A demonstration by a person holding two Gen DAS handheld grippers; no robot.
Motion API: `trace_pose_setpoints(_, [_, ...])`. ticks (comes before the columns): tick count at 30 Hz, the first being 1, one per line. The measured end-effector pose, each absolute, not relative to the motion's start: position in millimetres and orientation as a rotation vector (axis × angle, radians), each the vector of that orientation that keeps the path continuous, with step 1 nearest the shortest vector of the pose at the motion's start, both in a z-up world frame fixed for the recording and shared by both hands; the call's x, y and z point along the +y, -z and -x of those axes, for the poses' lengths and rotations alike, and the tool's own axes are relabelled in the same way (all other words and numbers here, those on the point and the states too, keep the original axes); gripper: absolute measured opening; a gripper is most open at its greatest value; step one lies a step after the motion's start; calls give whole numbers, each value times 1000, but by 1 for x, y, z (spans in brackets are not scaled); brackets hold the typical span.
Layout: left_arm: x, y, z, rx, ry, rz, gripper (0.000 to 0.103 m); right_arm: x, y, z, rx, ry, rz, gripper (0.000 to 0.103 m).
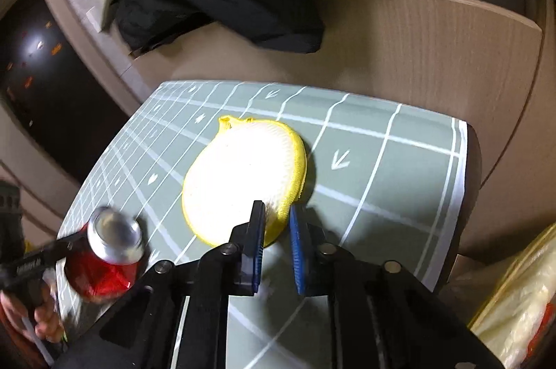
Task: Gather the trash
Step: 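Hold the red can in the left tool while the right tool grasps the yellow sponge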
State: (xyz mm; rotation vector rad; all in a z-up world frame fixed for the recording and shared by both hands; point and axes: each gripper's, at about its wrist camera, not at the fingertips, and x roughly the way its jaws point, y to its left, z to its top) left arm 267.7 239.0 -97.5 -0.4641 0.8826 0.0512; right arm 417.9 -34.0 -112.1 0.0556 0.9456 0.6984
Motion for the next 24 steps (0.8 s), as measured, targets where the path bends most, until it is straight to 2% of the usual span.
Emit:
trace_pose_setpoints(10, [223,98,-248,911,-6,423,31,-81,96,-321,921,-694,65,10])
trace_pose_setpoints(15, [210,94,-238,911,10,387,31,-106,73,-290,837,-630,113,10])
trace_pose_setpoints(24, [204,91,-226,910,15,388,31,-80,33,-265,700,-649,211,9])
